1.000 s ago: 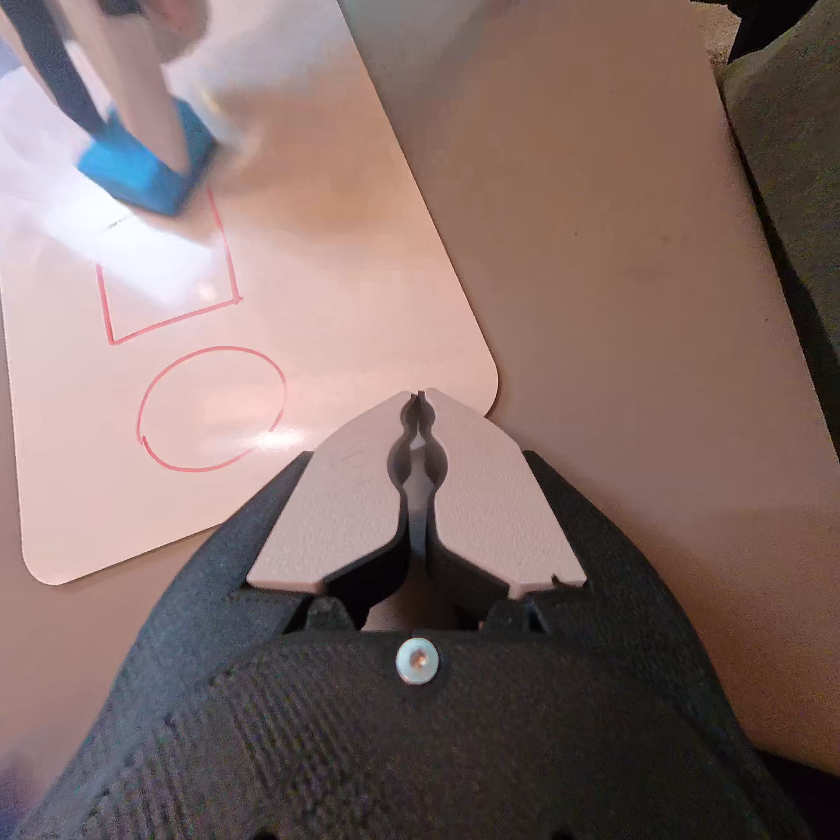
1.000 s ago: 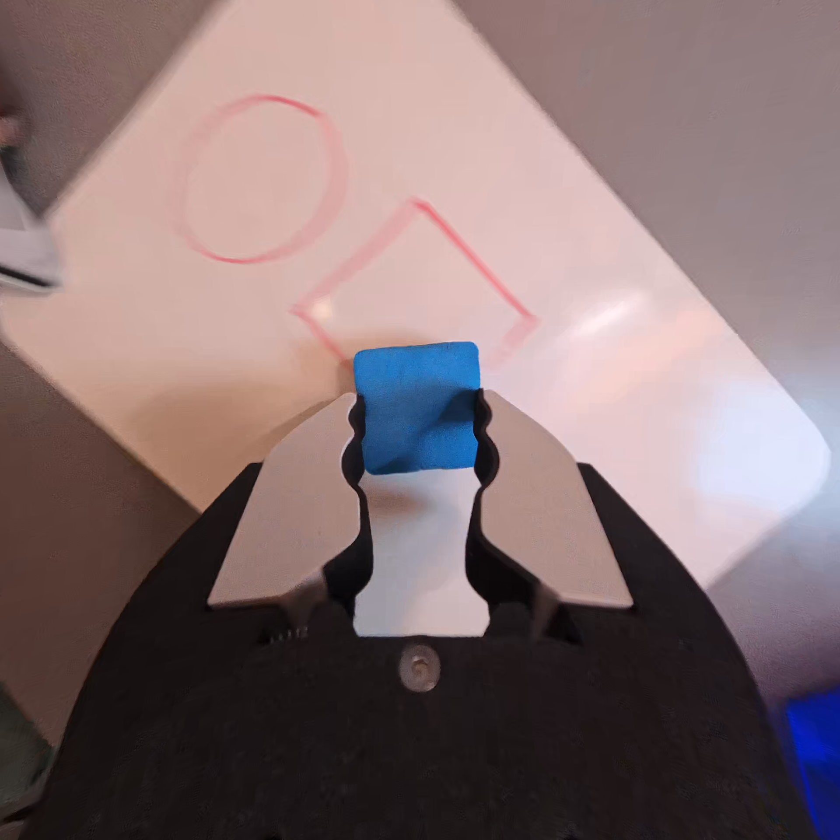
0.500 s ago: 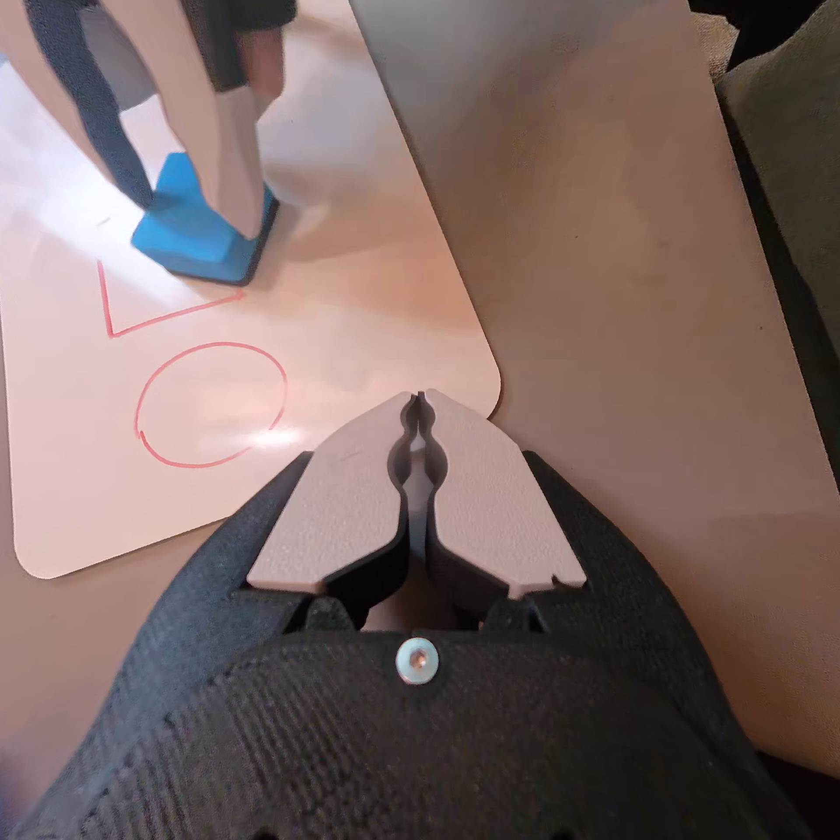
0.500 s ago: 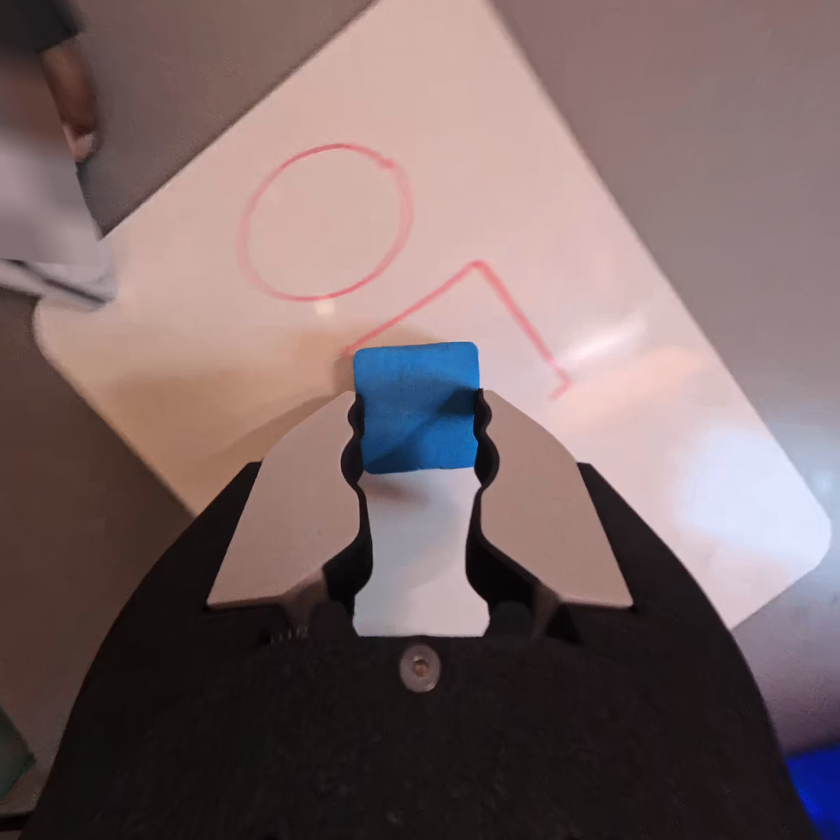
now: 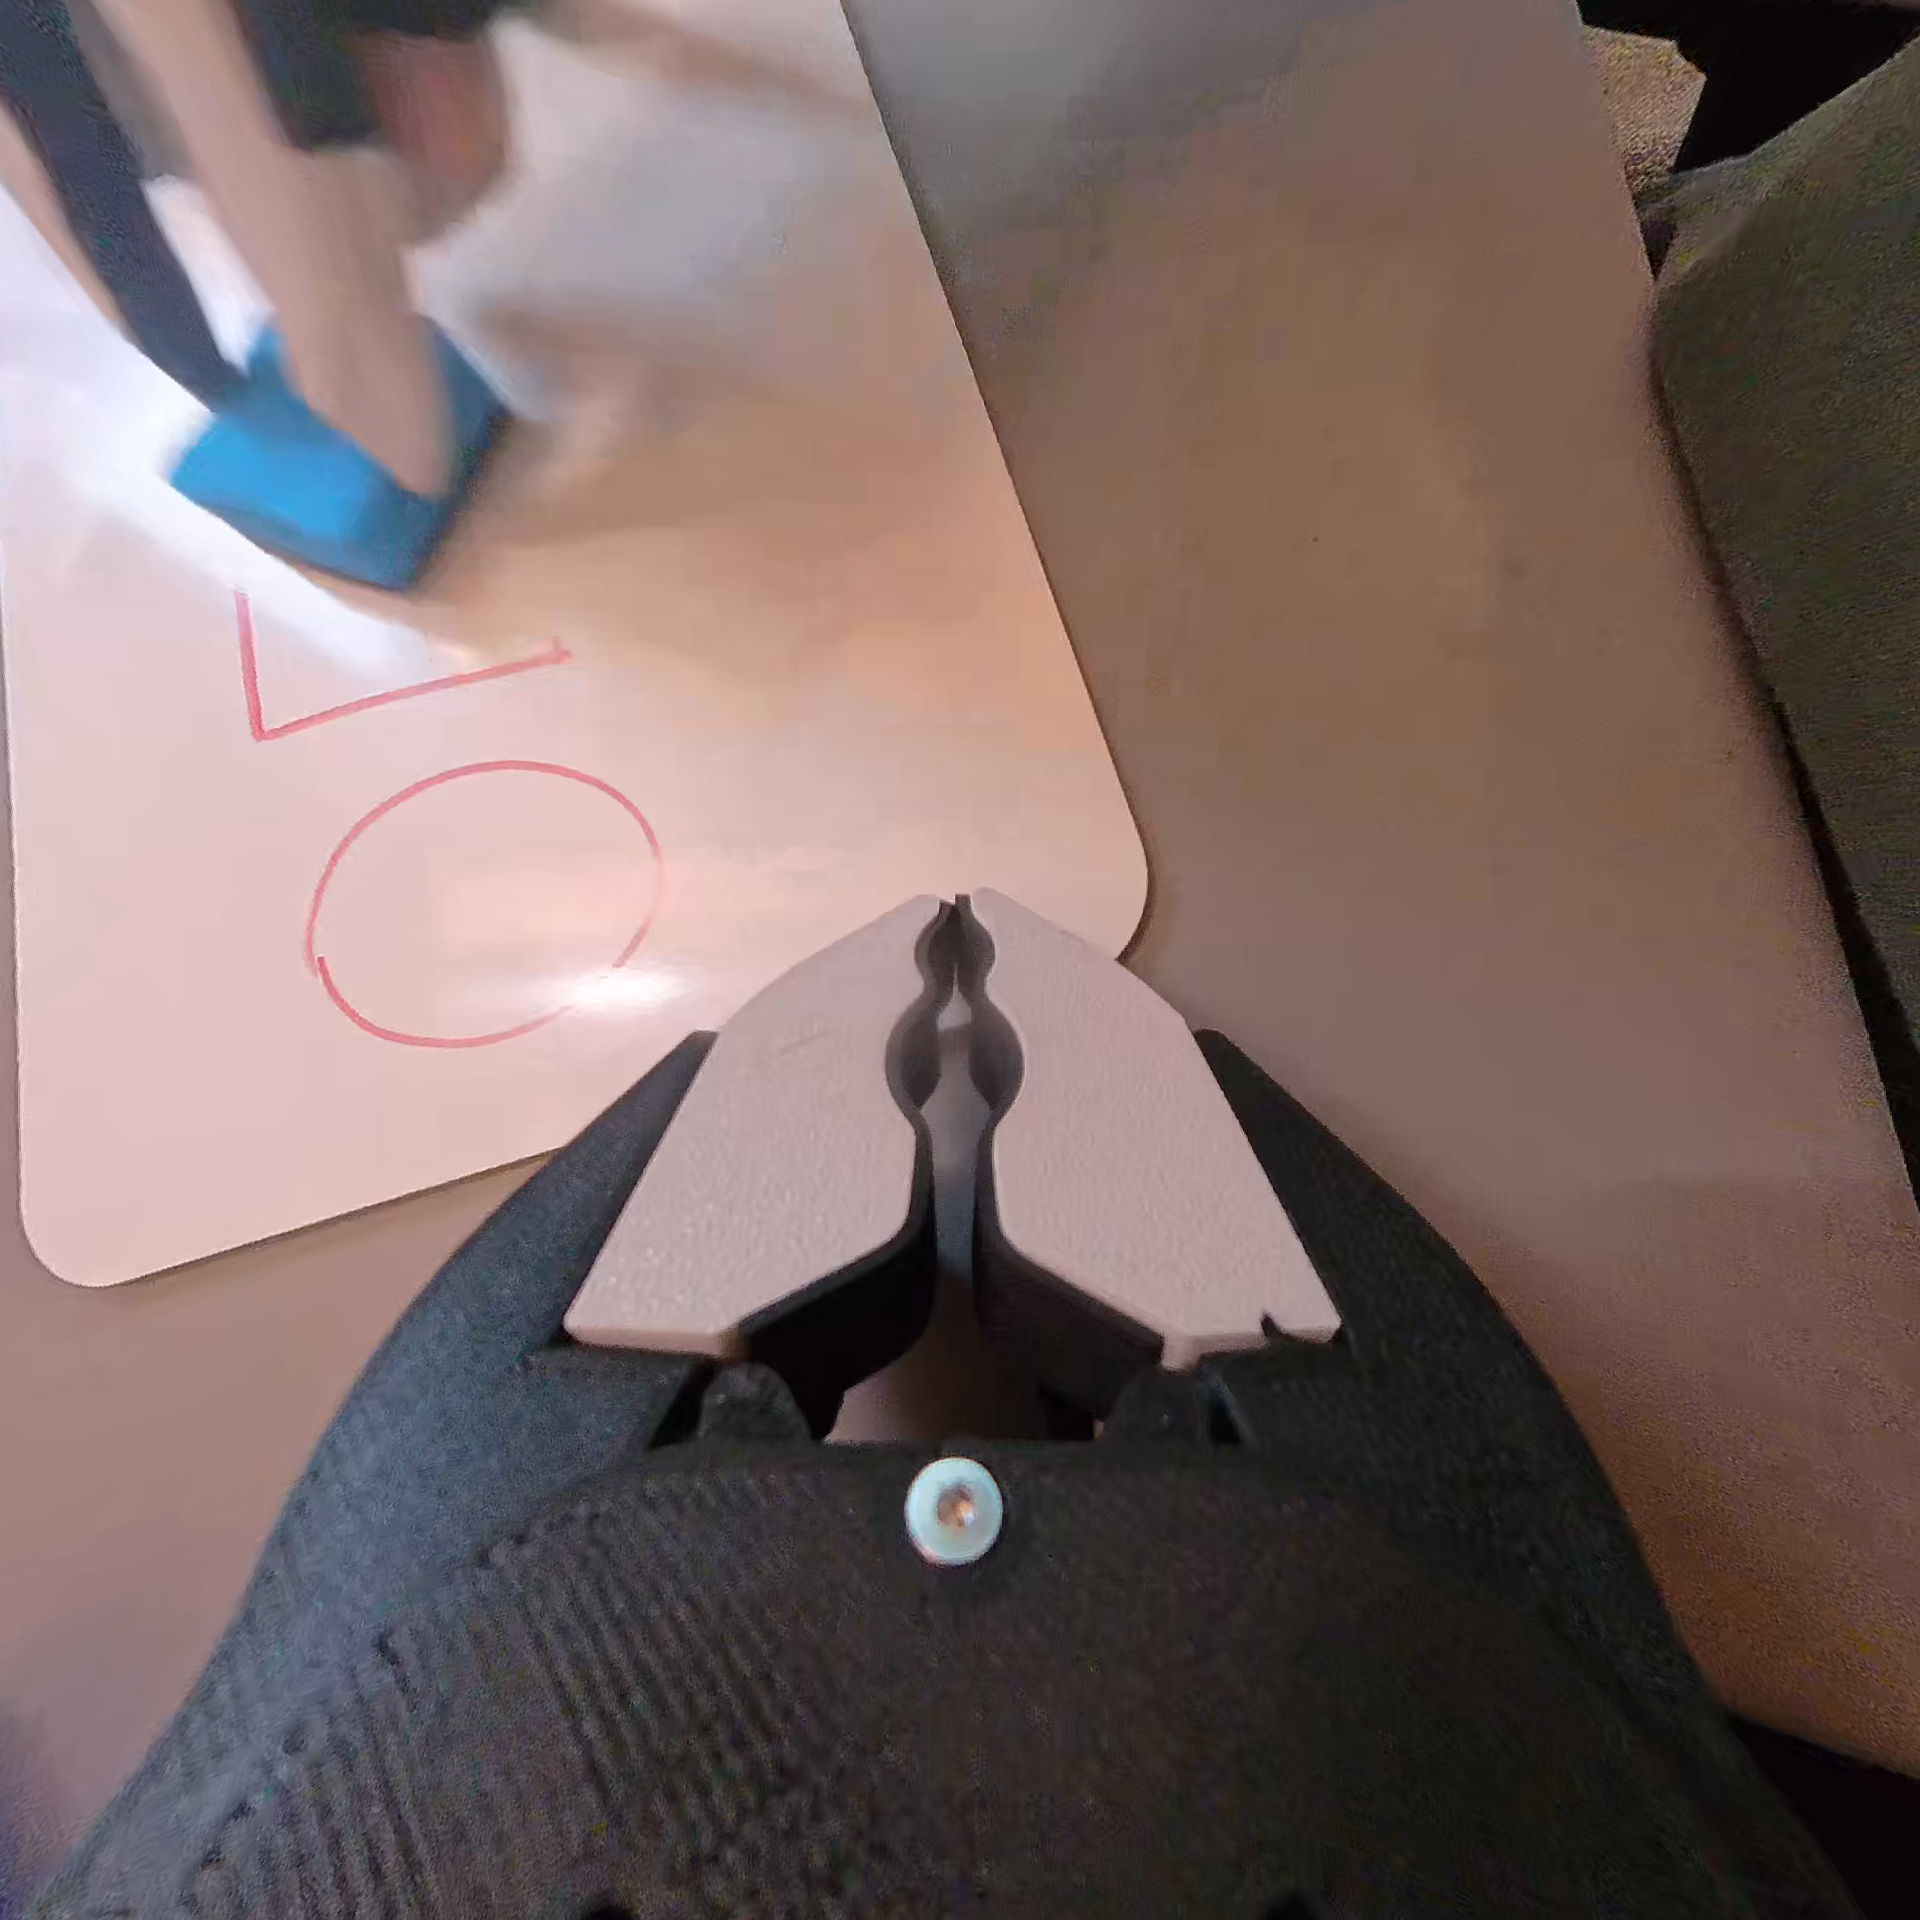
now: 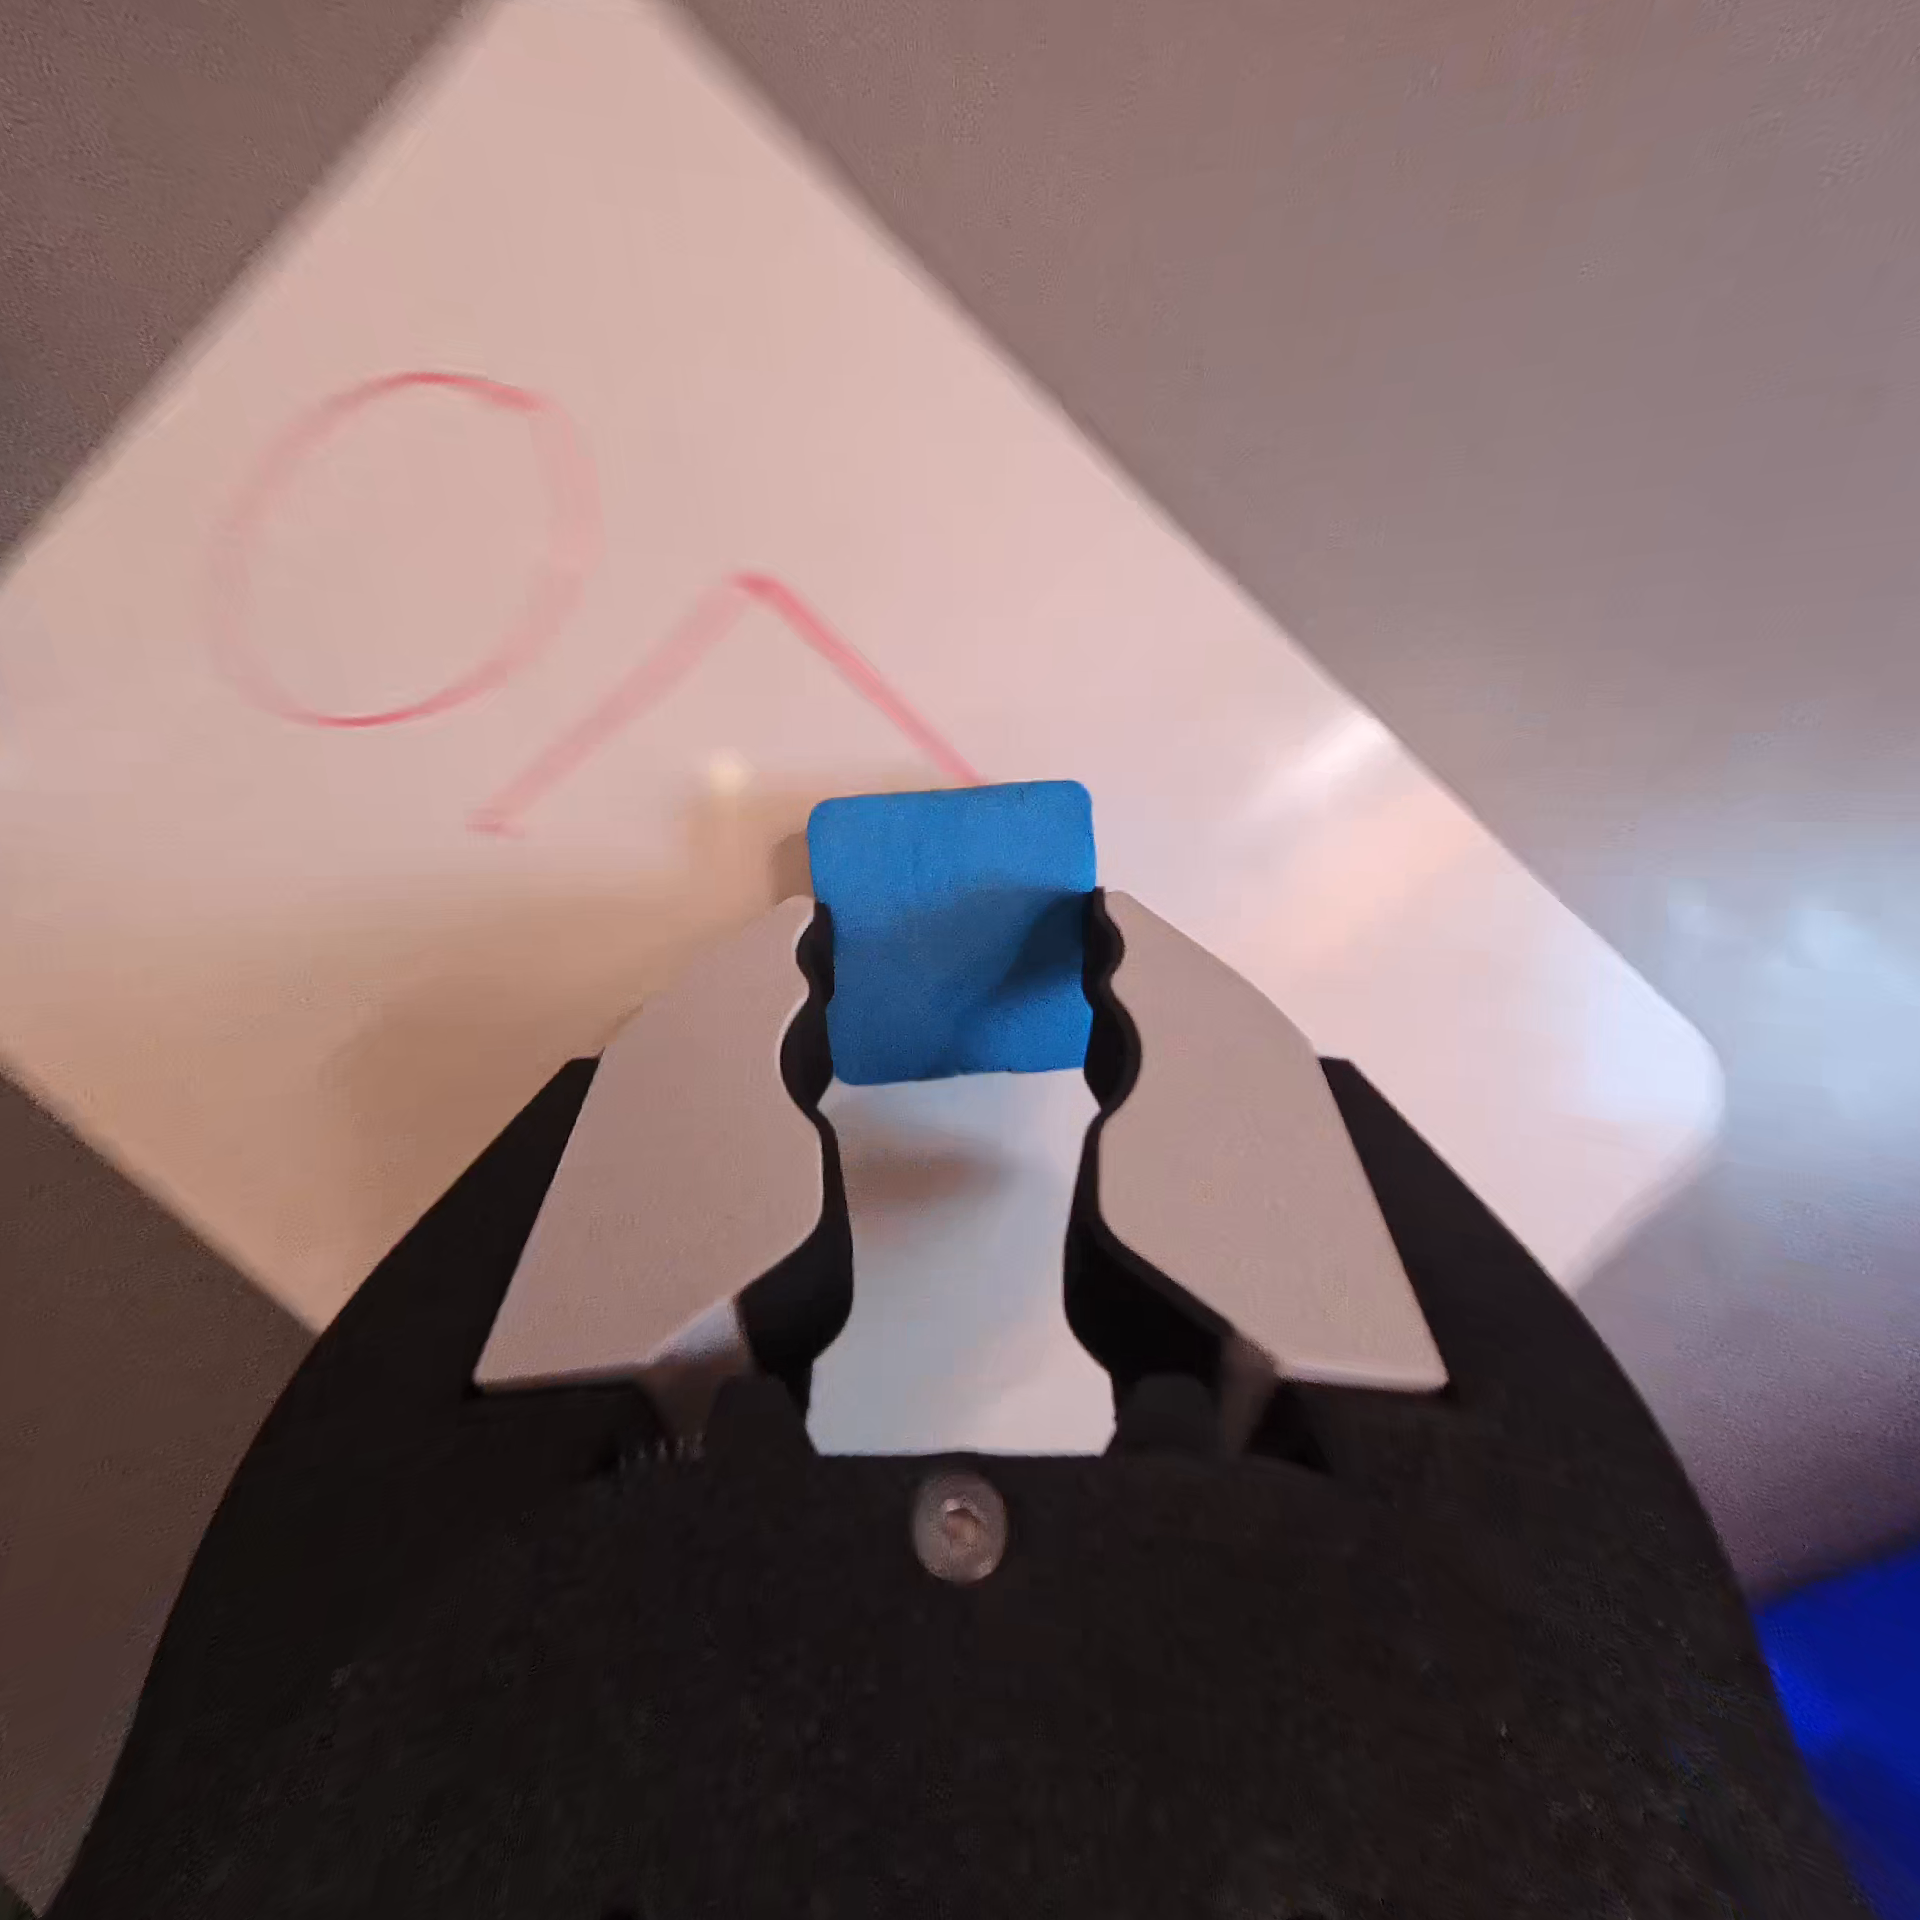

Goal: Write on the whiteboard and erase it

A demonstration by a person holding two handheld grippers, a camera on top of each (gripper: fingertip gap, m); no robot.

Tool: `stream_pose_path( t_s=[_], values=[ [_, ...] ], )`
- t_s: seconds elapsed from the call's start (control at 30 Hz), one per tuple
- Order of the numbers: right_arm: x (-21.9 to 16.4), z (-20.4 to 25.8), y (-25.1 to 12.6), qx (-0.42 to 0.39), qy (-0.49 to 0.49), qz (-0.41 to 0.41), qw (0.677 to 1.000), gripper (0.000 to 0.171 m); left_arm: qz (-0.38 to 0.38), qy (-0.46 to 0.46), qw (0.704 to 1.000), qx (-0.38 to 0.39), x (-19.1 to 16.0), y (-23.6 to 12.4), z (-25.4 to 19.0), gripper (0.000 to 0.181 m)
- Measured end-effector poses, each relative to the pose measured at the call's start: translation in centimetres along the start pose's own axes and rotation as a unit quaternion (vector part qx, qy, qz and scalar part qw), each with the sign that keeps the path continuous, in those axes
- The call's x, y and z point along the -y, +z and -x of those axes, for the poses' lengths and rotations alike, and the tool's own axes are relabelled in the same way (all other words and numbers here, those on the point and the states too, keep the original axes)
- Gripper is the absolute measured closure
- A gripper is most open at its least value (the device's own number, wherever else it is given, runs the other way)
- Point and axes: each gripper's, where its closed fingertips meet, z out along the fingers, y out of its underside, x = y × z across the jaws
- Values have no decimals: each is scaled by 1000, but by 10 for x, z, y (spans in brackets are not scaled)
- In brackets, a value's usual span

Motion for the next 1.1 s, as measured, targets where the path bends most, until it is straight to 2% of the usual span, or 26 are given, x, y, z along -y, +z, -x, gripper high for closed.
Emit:
stream_pose_path(
  t_s=[0.07,0.1,0.23,0.3,0.37,0.43,0.47,0.5,0.6,0.67,0.7,0.77,0.83,0.9,1.0,1.07,1.1],
  values=[
    [-17,-39,-10,-23,52,11,998,125,-1,0,1000,0,0,0,0,181],
    [-23,-34,-13,-18,42,17,999,125,-1,0,1000,1,0,0,0,181],
    [-7,60,-4,44,-84,34,995,124,-2,-1,1000,-2,0,0,0,181],
    [12,71,6,57,-113,28,992,124,0,1,1000,-3,0,0,-1,181],
    [25,27,14,34,-60,11,998,124,1,3,1000,-5,0,0,-4,181],
    [20,-20,11,13,1,5,1000,125,3,12,1000,4,1,0,-4,181],
    [14,-25,8,12,3,6,1000,125,3,16,1000,8,1,0,-4,181],
    [10,-14,6,19,-15,7,1000,125,2,17,1000,11,1,0,-3,181],
    [12,60,6,69,-102,23,992,124,0,9,1000,7,0,0,-1,181],
    [24,84,13,74,-143,30,986,124,-1,6,1000,3,0,0,-1,181],
    [32,75,17,72,-130,25,989,124,0,9,1000,6,-1,0,-1,181],
    [43,22,24,32,-53,4,998,124,4,17,1000,13,0,-1,-2,181],
    [37,-12,21,12,-12,2,1000,124,5,21,1000,17,0,0,-2,181],
    [28,12,15,27,-42,6,999,125,4,18,1000,17,0,0,-1,181],
    [28,82,15,71,-121,26,990,124,3,16,1000,13,0,0,-1,181],
    [43,93,23,84,-142,24,986,124,1,15,1000,8,1,1,-2,181],
    [52,79,29,81,-121,14,989,124,3,19,1000,13,1,1,-2,181]
  ],
)
